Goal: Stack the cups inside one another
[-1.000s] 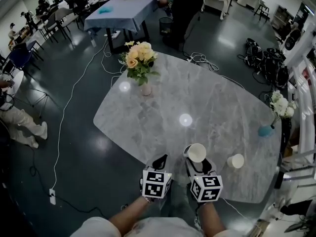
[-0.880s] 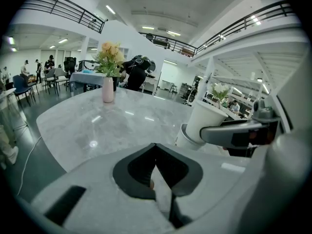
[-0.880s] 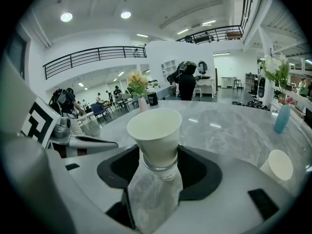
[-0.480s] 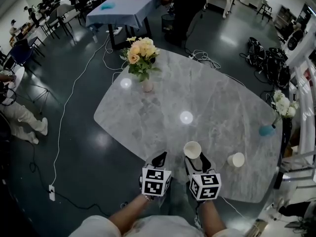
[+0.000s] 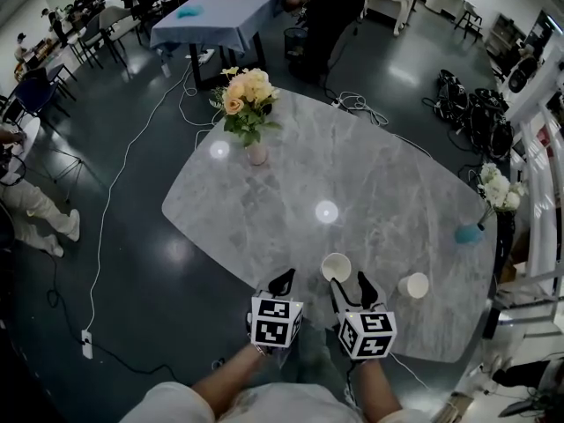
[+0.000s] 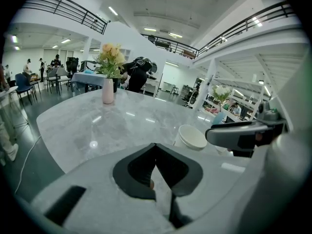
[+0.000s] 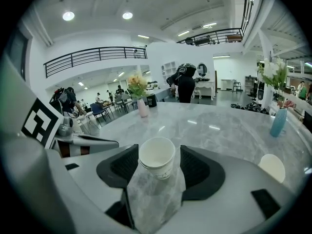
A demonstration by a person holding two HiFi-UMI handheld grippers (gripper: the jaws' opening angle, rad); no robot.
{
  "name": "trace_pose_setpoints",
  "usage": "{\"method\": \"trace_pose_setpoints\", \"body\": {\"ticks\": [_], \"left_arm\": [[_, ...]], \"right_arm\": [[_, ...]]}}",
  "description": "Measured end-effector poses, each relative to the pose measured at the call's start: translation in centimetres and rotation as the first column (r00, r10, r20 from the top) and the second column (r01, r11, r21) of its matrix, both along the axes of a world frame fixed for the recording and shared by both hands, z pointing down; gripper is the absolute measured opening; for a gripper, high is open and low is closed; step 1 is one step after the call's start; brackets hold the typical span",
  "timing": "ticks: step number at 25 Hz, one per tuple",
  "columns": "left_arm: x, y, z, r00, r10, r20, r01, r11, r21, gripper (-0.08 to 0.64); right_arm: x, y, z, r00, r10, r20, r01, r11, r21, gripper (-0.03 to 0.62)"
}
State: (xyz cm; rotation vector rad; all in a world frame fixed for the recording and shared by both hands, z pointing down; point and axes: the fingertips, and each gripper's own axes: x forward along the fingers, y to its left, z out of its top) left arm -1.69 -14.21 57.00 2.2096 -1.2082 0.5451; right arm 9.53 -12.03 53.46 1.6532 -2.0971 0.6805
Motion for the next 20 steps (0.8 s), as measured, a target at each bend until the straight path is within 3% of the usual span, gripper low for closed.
{"method": "trace_pose_setpoints", "body": {"ticks": [13,20], "left_arm": [[0.3,-1.5,-2.8,1.000,-0.020,-0.017,0.021,0.998,0.051,-0.005],[0.1,-2.5,-4.8,0.999,-0.038,-0.028,0.041,0.995,0.087,-0.005]], "right_arm": [[1.6,-1.7,-3.2,0.999,0.037,0.018,-0.038,0.997,0.062,0.222],[2.6,-2.8,-5.4,0.999,0.049,0.019,-0.051,0.992,0.119,0.179]]}}
